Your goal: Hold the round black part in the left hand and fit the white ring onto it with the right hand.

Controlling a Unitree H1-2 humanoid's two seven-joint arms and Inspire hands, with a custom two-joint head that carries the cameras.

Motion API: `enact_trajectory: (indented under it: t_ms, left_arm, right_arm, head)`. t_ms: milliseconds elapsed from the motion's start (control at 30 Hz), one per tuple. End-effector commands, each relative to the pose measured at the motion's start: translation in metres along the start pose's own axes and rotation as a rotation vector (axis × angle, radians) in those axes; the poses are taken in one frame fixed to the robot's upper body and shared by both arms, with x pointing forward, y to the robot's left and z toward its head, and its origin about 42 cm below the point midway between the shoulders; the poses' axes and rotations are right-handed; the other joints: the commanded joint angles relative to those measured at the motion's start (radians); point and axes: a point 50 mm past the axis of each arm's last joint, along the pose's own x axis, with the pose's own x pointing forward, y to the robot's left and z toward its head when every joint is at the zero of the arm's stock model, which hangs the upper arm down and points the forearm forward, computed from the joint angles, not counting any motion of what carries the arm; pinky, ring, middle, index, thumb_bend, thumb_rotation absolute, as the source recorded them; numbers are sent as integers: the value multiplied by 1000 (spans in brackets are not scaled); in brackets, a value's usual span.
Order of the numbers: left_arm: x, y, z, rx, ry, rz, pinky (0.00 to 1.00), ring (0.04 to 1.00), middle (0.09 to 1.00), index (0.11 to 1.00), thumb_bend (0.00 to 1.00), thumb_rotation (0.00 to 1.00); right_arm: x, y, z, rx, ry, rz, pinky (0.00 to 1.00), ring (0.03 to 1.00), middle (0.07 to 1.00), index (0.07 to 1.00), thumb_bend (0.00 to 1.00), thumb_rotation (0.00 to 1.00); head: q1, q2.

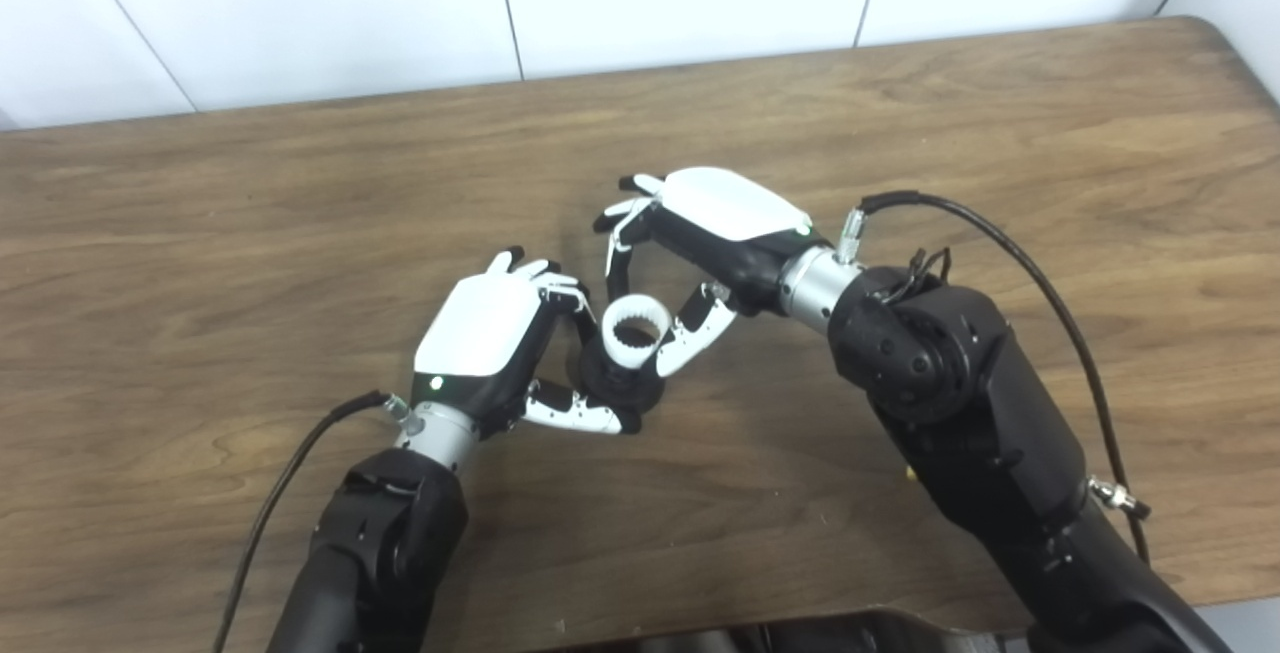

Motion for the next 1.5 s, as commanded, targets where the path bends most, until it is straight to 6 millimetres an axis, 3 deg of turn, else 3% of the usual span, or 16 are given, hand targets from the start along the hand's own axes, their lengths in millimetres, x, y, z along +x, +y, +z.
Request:
enact_trajectory:
  t_ms: [0,1467]
  left_arm:
    - [4,12,4,9,-23,64,1000,896,780,483,523,53]
    - [4,9,5,18,-22,50,1000,897,782,484,523,55]
  right_arm:
    - [3,-8,5,-29,-34,-57,1000,987,866,485,523,134]
    - [8,-10,10,-24,-45,-70,1000,995,863,486,522,132]
  head:
    - [-1,0]
    - [-20,1]
